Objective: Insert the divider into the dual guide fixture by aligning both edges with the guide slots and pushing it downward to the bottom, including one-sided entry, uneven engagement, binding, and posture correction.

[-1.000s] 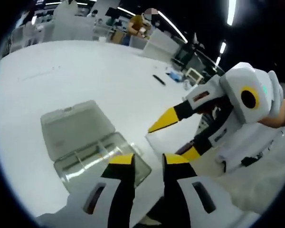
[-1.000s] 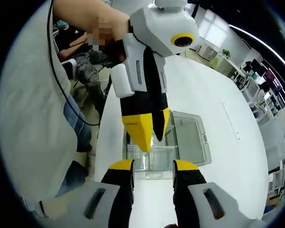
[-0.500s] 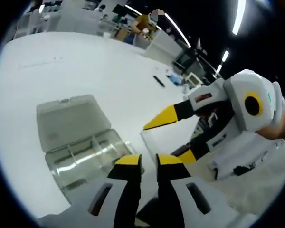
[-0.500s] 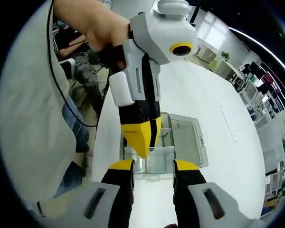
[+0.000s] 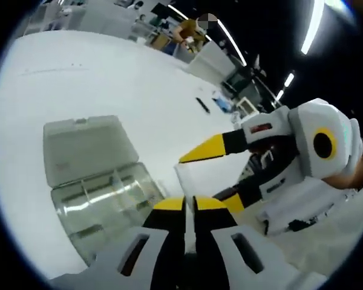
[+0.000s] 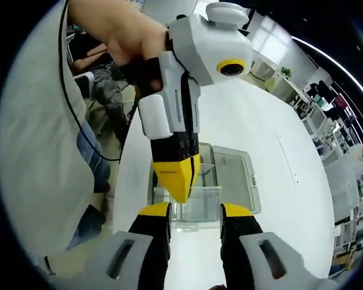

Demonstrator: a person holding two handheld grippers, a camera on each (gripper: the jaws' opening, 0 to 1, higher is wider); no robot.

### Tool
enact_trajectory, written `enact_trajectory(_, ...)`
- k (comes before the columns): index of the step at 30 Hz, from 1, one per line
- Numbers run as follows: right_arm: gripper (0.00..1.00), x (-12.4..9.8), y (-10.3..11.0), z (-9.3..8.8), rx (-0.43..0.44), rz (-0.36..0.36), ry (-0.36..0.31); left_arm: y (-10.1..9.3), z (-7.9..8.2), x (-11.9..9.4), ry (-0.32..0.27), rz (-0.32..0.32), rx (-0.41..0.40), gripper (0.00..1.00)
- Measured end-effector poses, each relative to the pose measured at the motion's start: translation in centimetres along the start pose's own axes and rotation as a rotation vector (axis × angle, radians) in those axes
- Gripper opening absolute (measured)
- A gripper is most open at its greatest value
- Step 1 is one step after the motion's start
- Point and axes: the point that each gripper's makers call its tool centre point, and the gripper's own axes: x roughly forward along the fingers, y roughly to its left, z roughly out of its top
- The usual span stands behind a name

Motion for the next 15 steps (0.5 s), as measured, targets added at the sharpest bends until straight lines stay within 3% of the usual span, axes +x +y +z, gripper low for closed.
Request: enact_trajectory(15, 0.27, 0.1, -0.51, 0.18, -0.009, -0.014, -0.002, 0.13, 0.43, -0.14, -0.002, -0.019, -0.08, 0.0)
